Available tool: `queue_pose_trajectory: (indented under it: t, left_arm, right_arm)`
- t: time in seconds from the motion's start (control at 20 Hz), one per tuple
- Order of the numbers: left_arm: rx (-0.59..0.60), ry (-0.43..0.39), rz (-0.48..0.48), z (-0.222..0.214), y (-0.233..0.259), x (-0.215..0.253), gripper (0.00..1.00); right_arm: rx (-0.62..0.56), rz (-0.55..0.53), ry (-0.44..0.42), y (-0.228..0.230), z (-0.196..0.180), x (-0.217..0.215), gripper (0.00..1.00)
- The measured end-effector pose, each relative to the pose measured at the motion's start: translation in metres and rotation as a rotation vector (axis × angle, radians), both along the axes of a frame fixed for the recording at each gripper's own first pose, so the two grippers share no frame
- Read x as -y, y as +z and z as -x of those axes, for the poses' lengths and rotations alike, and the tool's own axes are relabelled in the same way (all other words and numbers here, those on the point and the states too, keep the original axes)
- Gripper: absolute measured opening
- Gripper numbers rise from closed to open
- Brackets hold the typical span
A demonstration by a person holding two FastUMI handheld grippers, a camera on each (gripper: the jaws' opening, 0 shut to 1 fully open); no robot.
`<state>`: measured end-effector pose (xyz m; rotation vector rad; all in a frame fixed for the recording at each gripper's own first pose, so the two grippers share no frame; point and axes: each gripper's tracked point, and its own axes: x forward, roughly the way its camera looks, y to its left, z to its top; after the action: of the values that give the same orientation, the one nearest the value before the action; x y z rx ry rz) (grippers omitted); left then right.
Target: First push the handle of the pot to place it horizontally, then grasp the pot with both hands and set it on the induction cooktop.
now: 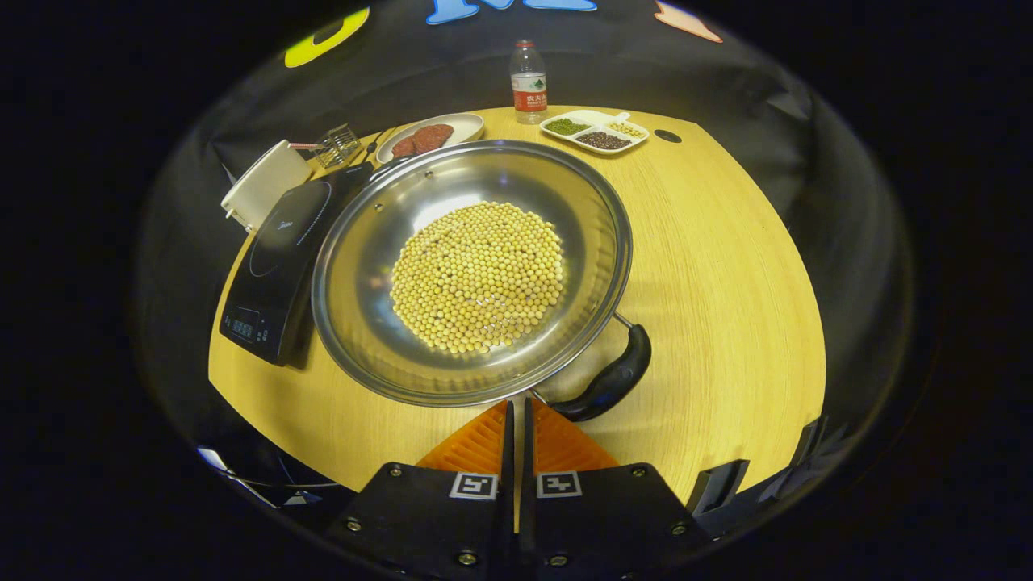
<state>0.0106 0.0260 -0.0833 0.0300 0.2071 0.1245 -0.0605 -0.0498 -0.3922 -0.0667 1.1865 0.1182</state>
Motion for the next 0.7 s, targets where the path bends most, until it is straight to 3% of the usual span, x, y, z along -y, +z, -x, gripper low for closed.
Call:
queue_pose_trajectory:
  t: [0.7]
  left_arm:
    - [-0.020,-0.013,0.003,-0.020,-0.008,0.019,0.95]
  right_arm:
    - [0.016,0.062,-0.056,0.002,-0.035,0.051,0.04]
